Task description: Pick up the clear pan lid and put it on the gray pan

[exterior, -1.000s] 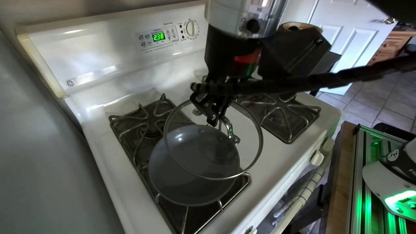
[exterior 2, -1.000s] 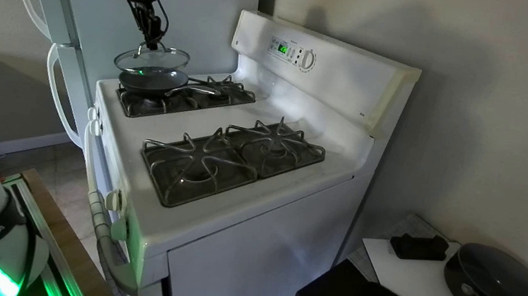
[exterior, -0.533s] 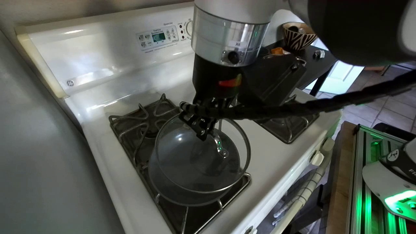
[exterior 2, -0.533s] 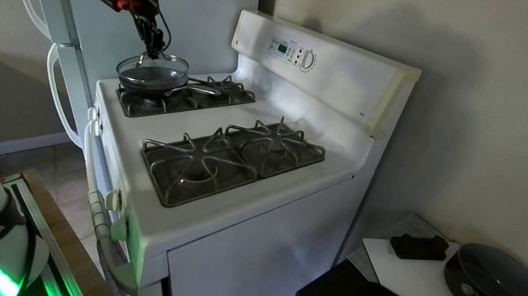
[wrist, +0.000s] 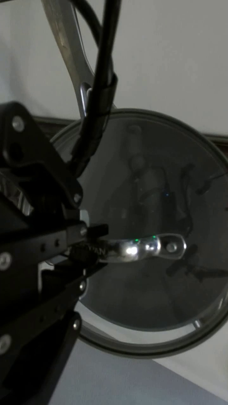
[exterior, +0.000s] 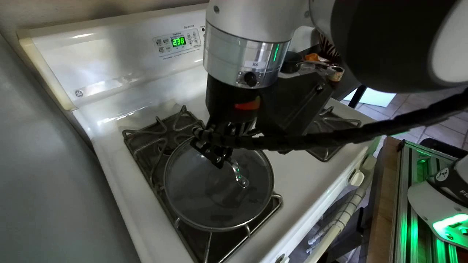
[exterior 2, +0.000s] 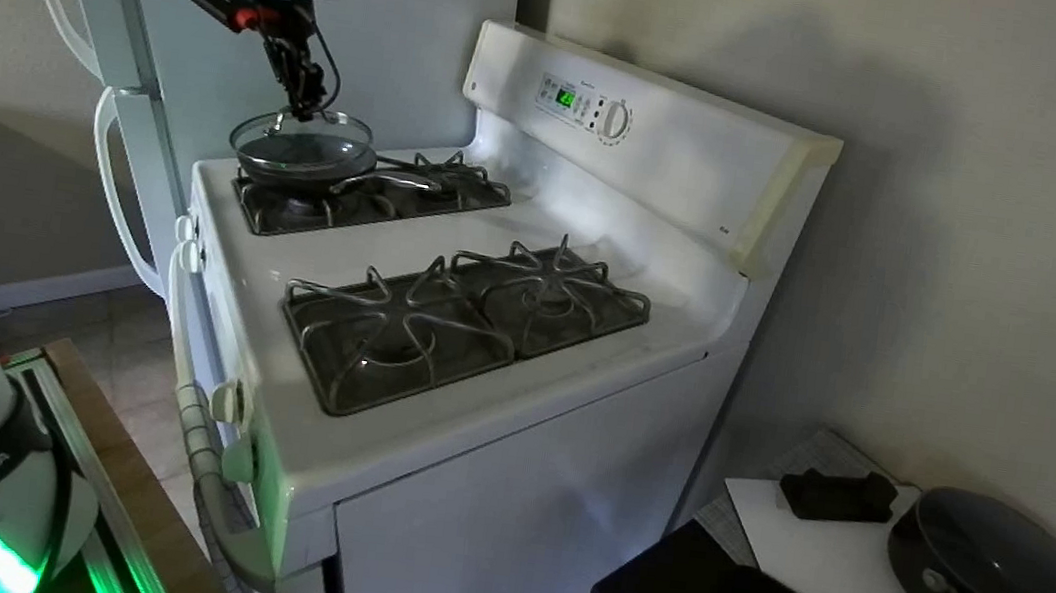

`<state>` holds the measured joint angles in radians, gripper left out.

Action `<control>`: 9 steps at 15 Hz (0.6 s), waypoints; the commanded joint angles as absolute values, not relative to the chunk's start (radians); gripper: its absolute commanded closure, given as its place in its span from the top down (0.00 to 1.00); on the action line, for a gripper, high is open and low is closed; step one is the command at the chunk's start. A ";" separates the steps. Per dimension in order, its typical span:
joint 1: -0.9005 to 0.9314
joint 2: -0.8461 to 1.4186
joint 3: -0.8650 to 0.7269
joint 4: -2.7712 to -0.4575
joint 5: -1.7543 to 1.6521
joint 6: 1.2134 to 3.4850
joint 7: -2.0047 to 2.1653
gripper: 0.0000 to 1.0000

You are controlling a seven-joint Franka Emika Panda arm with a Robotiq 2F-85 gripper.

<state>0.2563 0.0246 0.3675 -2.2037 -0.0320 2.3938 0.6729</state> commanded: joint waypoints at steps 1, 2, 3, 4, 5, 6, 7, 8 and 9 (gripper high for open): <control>0.281 0.053 0.339 -2.165 -0.039 2.402 0.670 0.02; 0.283 0.056 0.334 -2.164 -0.042 2.397 0.672 0.02; 0.284 0.060 0.330 -2.163 -0.042 2.397 0.674 0.02; 0.285 0.064 0.327 -2.160 -0.042 2.397 0.677 0.02; 0.286 0.067 0.324 -2.157 -0.039 2.390 0.671 0.02; 0.287 0.070 0.321 -2.156 -0.041 2.392 0.673 0.02; 0.290 0.074 0.318 -2.155 -0.045 2.389 0.674 0.02; 0.292 0.077 0.316 -2.153 -0.045 2.387 0.672 0.02; 0.294 0.080 0.314 -2.153 -0.046 2.386 0.674 0.02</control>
